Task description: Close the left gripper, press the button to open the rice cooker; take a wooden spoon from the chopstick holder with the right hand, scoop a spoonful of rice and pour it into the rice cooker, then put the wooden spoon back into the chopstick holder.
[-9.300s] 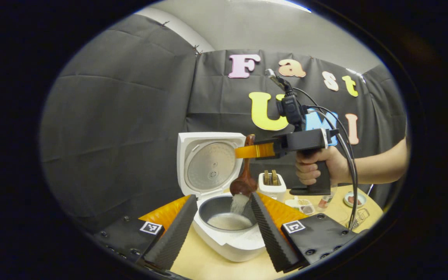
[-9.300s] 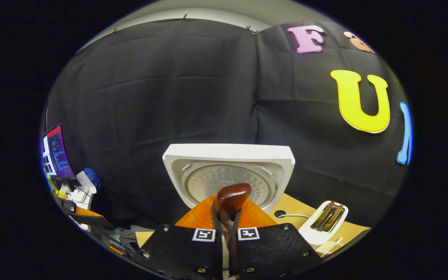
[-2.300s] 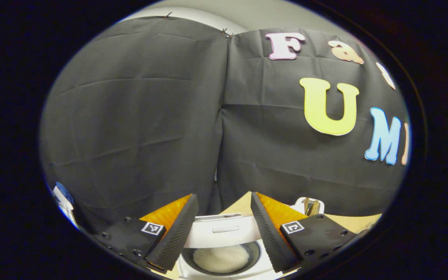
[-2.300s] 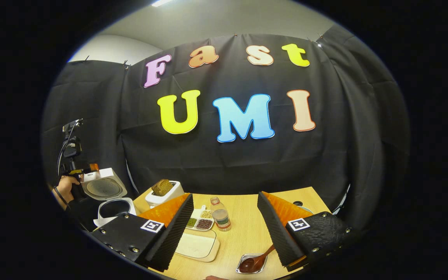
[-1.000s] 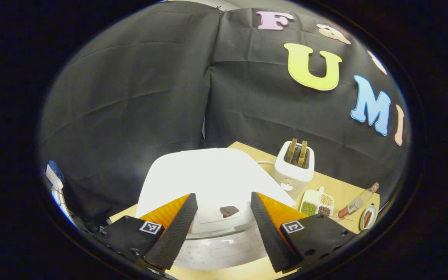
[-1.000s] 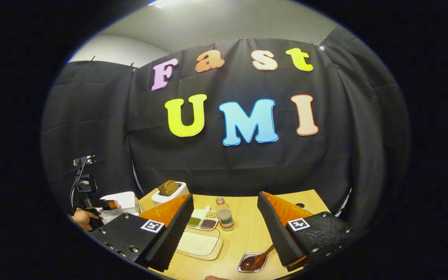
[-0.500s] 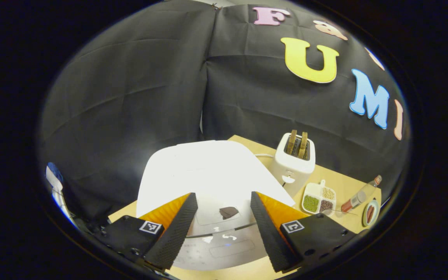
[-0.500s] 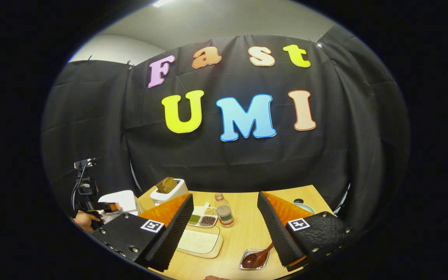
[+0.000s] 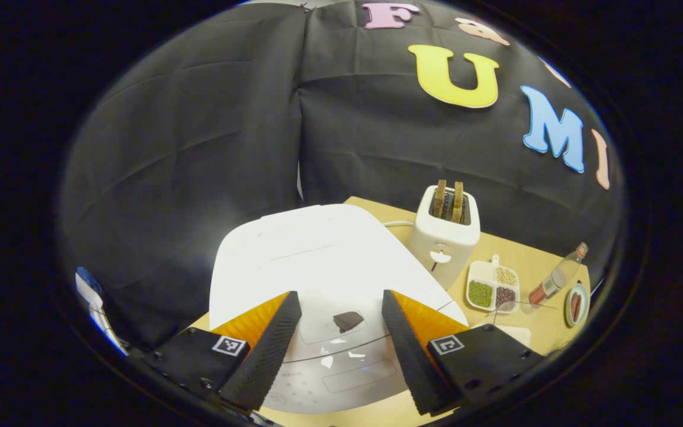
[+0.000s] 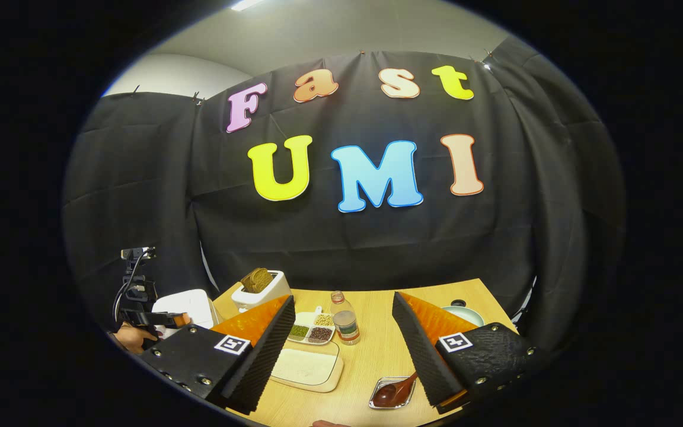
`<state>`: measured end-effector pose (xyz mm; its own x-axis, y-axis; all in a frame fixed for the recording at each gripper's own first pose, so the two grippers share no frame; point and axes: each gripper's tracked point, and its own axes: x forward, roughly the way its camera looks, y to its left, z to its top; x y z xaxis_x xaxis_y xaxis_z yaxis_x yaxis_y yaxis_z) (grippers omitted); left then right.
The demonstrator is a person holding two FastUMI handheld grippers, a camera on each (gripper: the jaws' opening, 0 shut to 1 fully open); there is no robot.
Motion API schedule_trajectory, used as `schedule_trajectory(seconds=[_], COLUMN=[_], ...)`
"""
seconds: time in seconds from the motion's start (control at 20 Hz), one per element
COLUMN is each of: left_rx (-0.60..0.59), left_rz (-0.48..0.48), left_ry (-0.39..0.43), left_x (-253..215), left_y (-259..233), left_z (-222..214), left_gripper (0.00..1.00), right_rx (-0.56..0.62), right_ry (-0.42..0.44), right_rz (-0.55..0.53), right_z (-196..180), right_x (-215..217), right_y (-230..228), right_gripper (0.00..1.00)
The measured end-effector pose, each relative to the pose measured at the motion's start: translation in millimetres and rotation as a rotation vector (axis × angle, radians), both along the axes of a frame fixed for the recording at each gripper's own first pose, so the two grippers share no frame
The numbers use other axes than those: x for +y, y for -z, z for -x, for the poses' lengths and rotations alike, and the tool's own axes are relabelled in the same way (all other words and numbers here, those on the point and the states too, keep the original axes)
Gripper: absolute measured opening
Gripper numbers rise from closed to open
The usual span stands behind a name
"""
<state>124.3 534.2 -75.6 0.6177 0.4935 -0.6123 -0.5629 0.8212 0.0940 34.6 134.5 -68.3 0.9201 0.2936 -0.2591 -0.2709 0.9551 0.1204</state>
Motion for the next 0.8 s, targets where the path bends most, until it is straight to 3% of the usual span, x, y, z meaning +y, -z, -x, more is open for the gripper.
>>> schedule_trajectory(seconds=[0.35, 0.65, 0.7, 0.8], left_rx=[-0.064, -0.217, -0.252, -0.326], left_rz=[0.036, 0.007, -0.002, -0.034], left_ry=[0.046, 0.182, 0.214, 0.276], left_x=[-16.4, -51.8, -59.2, -74.2], left_y=[-12.3, -59.0, -68.4, -92.0], left_z=[-12.5, -42.4, -47.7, -58.9], left_gripper=[0.96, 1.0, 0.95, 0.95], right_rx=[-0.022, -0.044, -0.051, -0.076], right_ry=[0.001, 0.021, 0.025, 0.038], right_rz=[0.003, 0.002, 0.003, 0.004], right_z=[1.1, 1.4, 1.2, 1.1], right_x=[-7.0, -16.8, -18.4, -22.6], right_y=[-7.2, -17.3, -20.4, -30.0], right_gripper=[1.0, 1.0, 1.0, 1.0])
